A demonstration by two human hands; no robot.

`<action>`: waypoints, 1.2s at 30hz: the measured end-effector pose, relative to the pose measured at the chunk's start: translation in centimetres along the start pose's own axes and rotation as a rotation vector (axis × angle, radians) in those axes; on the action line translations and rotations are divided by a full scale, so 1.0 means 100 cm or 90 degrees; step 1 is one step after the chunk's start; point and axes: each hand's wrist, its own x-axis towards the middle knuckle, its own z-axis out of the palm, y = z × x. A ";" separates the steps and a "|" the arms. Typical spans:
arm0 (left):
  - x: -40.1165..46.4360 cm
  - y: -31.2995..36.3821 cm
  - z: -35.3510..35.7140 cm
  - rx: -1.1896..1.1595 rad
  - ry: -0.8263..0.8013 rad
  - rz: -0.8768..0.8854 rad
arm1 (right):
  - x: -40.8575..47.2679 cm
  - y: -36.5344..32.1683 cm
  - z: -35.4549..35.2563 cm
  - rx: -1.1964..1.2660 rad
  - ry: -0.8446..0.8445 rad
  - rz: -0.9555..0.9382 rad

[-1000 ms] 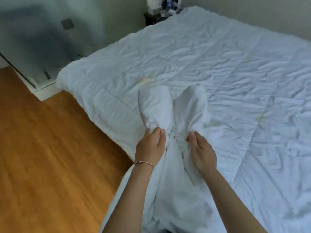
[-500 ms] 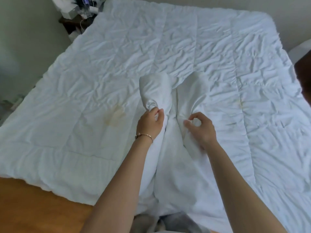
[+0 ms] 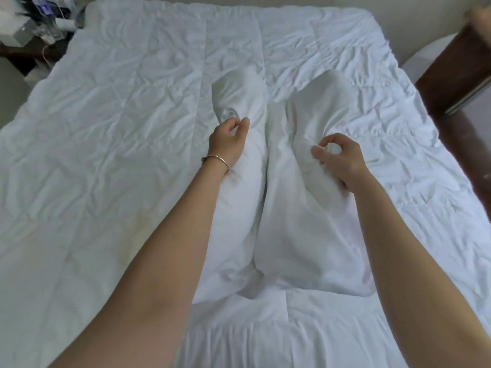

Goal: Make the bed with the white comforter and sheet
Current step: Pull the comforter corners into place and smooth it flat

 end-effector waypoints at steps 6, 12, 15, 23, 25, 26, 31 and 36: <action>0.025 -0.060 0.081 0.171 -0.157 -0.131 | 0.056 0.093 -0.018 -0.166 -0.003 0.167; -0.064 -0.176 0.102 0.620 -0.449 -0.217 | 0.019 0.209 -0.021 -0.285 -0.027 0.397; -0.062 -0.181 0.092 0.614 -0.460 -0.204 | 0.005 0.217 -0.019 -0.351 0.065 0.306; -0.046 -0.148 0.084 0.420 -0.387 -0.236 | -0.020 0.153 0.017 -0.441 -0.133 -0.027; -0.043 -0.129 0.083 0.324 -0.283 -0.171 | -0.023 0.133 0.033 -0.387 -0.094 -0.032; -0.042 -0.118 0.083 0.242 -0.250 -0.144 | -0.025 0.123 0.042 -0.362 -0.074 -0.022; -0.037 -0.071 0.070 -0.093 -0.335 -0.161 | -0.046 0.086 0.087 -0.253 -0.102 0.035; -0.019 -0.073 0.022 -0.210 -0.289 -0.226 | -0.077 0.023 0.167 -0.164 -0.118 0.026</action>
